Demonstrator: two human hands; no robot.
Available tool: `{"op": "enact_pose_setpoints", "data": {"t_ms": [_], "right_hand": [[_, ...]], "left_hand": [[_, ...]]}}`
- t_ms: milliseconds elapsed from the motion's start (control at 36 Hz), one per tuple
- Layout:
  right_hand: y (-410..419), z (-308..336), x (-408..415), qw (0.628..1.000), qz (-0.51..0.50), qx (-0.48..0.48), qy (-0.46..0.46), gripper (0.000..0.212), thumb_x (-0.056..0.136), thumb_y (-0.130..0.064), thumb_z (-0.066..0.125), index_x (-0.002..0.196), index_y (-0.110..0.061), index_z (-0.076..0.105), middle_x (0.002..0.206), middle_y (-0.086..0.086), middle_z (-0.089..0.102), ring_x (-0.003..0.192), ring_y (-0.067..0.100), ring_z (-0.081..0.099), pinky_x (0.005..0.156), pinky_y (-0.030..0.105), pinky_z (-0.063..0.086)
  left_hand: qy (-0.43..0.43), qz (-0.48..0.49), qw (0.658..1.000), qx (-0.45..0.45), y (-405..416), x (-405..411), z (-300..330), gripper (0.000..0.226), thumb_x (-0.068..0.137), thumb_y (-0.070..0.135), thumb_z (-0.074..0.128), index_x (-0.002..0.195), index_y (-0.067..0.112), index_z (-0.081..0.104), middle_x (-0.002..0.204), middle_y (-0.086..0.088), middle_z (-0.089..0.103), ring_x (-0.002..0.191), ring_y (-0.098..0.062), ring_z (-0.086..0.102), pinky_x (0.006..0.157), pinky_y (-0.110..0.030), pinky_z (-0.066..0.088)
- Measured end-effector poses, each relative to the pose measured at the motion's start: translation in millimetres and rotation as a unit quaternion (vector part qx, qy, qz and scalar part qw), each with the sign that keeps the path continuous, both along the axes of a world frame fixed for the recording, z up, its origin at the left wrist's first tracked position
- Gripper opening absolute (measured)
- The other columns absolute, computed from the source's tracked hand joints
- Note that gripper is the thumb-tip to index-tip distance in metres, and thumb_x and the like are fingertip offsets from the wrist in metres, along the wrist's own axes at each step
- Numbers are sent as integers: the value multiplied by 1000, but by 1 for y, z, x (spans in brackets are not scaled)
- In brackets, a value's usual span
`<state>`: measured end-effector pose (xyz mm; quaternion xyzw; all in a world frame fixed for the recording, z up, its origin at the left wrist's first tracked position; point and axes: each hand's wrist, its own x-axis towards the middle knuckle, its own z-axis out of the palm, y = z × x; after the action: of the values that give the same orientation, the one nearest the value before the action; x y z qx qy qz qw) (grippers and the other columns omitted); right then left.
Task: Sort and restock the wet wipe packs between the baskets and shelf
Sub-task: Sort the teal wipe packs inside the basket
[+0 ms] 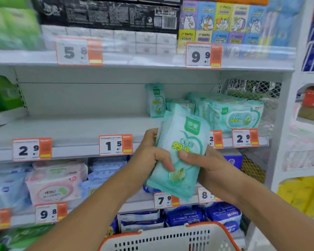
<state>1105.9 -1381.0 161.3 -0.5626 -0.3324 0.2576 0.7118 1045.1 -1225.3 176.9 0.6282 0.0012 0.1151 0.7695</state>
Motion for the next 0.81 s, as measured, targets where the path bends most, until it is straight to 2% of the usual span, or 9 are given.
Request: {"op": "enact_pose_setpoints", "data": {"t_ms": [83,167,194,250,306,444,556,667,806], "right_hand": [[11,13,9,999,-45,17,-9,66,75,-17,80,136,-12,54,125,12,69,113,35,67,98,55,52],[28,34,39,994,-103,34,27,61,73,-18,79,130,-11,61,118,11,72,108,30,70,99,50,53],[34,43,53,992,-124,18,27,60,71,-21,79,128,-11,63,115,10,73,106,28,71,99,48,53],[49,59,84,986,-161,-24,14,57,69,-20,79,124,-9,67,109,8,76,98,22,74,94,43,56],[66,72,117,983,-175,-59,0,44,75,-16,78,118,-11,69,105,6,76,90,18,75,87,38,59],[115,80,194,984,-148,-96,-21,22,85,-8,73,105,-14,70,97,2,77,83,15,74,71,29,61],[151,70,242,980,-104,-154,-69,39,83,5,69,119,-8,64,107,7,75,90,19,74,78,33,62],[167,53,276,959,-156,-178,-158,60,71,14,78,120,-14,59,113,7,73,101,20,72,92,43,57],[173,51,282,933,-222,-188,-210,63,66,7,86,116,-18,58,103,-4,71,93,9,69,76,25,59]], "left_hand": [[-31,13,999,27,17,14,13,73,41,-5,68,111,16,63,112,-9,70,87,-28,72,64,-36,56],[-83,130,979,134,39,36,11,52,74,31,81,121,23,63,118,2,68,98,-10,69,80,-27,57],[-105,190,947,236,51,42,7,49,82,48,70,125,26,60,120,6,66,103,-7,66,88,-28,55],[-110,269,819,495,76,50,-4,64,86,68,43,133,26,56,128,5,62,116,-14,58,98,-34,48],[-60,268,703,656,102,59,-14,79,86,75,24,137,23,54,133,0,61,121,-22,55,100,-36,45],[45,202,598,775,130,76,-21,53,88,75,35,105,29,56,103,5,65,101,-20,61,76,-32,44],[50,208,601,770,139,86,-18,58,80,83,39,88,27,53,92,7,62,92,-20,59,68,-30,36],[40,200,655,728,150,90,-21,63,77,87,37,110,41,64,102,12,67,101,-16,61,83,-30,47],[-8,219,638,738,153,89,-29,77,68,86,11,126,54,51,103,17,67,101,-10,61,83,-27,45]]}}
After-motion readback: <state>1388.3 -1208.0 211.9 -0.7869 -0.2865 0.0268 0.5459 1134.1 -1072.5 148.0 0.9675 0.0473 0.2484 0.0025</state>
